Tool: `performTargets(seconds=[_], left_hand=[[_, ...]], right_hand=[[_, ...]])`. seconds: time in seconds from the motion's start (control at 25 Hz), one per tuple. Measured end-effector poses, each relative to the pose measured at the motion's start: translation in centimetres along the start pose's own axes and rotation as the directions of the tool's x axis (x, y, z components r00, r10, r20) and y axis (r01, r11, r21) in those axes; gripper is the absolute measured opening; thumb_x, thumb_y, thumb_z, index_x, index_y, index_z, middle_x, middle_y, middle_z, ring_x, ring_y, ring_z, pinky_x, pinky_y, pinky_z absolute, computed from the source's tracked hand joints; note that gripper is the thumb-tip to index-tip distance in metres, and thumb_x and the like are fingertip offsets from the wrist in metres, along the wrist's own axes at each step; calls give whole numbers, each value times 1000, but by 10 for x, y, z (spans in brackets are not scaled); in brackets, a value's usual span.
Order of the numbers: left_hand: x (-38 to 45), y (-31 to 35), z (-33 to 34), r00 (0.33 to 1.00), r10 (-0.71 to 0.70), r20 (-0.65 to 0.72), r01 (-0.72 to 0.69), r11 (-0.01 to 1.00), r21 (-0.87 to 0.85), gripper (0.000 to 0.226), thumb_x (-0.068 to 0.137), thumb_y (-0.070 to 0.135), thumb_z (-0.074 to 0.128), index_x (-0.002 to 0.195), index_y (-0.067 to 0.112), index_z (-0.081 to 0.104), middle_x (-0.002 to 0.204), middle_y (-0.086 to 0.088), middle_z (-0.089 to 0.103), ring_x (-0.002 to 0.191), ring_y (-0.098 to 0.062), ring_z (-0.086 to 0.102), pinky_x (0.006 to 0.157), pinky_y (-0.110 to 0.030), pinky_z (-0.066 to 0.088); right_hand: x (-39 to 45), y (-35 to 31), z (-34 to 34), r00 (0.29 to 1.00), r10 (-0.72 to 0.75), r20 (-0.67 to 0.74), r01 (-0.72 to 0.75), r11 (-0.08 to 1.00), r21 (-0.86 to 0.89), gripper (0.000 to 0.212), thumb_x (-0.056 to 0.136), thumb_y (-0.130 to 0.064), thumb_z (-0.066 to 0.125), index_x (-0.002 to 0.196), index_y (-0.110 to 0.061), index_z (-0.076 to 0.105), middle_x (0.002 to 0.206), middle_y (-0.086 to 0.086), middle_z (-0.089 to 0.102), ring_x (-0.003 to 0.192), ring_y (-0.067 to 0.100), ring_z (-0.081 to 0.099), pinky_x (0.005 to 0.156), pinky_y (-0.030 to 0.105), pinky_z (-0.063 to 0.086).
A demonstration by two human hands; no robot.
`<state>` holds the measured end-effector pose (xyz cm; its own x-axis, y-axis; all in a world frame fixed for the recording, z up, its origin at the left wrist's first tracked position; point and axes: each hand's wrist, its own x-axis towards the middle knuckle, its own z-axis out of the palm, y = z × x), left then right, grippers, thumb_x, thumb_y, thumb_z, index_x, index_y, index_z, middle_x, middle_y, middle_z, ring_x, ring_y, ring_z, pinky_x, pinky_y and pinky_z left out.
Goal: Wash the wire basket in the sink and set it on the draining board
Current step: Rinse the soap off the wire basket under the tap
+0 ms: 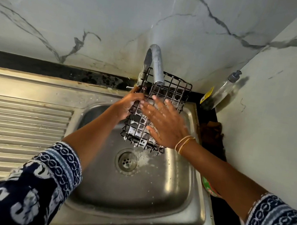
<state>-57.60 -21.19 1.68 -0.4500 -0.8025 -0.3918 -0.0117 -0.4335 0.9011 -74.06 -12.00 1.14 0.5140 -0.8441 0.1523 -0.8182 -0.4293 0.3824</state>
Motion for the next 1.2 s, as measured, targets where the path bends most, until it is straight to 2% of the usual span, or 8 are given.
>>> performTargets(seconds=[0.24, 0.44, 0.52, 0.68, 0.76, 0.92, 1.08, 1.2], left_hand=[[16, -18, -10, 1000, -14, 20, 14, 1000, -16, 105, 43, 45, 76, 140, 26, 42, 150, -20, 36, 137, -40, 32, 110, -65, 19], [-21, -17, -22, 1000, 14, -24, -15, 1000, -17, 74, 60, 20, 69, 131, 23, 47, 124, -10, 59, 116, -27, 52, 92, -40, 39], [-31, -18, -28, 999, 10, -33, -12, 997, -74, 70, 65, 10, 64, 131, 24, 43, 121, -8, 55, 108, -22, 49, 79, -31, 36], [-33, -33, -16, 998, -18, -60, 11, 992, -125, 63, 80, -15, 60, 122, 25, 36, 104, -3, 52, 97, -18, 50, 77, -32, 37], [-35, -39, -7, 995, 11, -100, -28, 987, -160, 70, 72, -14, 69, 121, 20, 33, 105, -4, 55, 97, -19, 54, 89, -40, 42], [-40, -53, -16, 976, -8, -217, -58, 953, -298, 58, 72, -11, 68, 105, 27, 40, 103, -4, 57, 98, -24, 54, 82, -36, 44], [-44, -44, -14, 946, -70, -317, -59, 922, -382, 48, 78, 0, 70, 110, 23, 42, 101, -5, 57, 91, -17, 55, 68, -31, 40], [-43, -38, -26, 969, -74, -235, -53, 868, -493, 78, 52, 17, 84, 115, 16, 38, 96, -9, 57, 84, -21, 63, 64, -36, 54]], right_hand=[[14, 9, -15, 944, 316, -91, -311, 948, 65, 73, 95, -48, 35, 152, -8, 15, 159, 14, 11, 148, 27, 6, 120, 46, 7], [3, -3, 2, 998, 16, -59, -15, 1000, 26, 71, 94, -47, 39, 152, -12, 18, 159, 16, 11, 148, 29, 6, 120, 49, 5], [9, 16, 3, 993, 65, -98, -62, 998, 31, 67, 94, -40, 43, 151, -12, 22, 159, 13, 16, 148, 27, 11, 120, 48, 5], [46, -1, -4, 743, 661, -103, -580, 713, 394, 65, 91, -30, 38, 151, -10, 21, 159, 16, 13, 148, 31, 6, 120, 52, 8], [69, -28, -13, 612, 790, -31, -663, 534, 524, 63, 90, -33, 40, 146, -5, 30, 158, 18, 16, 147, 33, 8, 119, 52, 9], [76, -23, -10, 759, 630, -164, -493, 722, 486, 62, 91, -44, 37, 137, -4, 45, 150, 18, 36, 143, 31, 26, 116, 54, 17], [73, -38, -7, 619, 785, -19, -642, 519, 564, 64, 94, -41, 29, 151, -13, 18, 160, 8, 12, 148, 25, 9, 118, 56, 13], [55, -64, -6, 906, 405, -125, -309, 833, 460, 66, 95, -40, 30, 152, -18, 4, 161, 3, 1, 149, 23, 0, 120, 48, 1]])
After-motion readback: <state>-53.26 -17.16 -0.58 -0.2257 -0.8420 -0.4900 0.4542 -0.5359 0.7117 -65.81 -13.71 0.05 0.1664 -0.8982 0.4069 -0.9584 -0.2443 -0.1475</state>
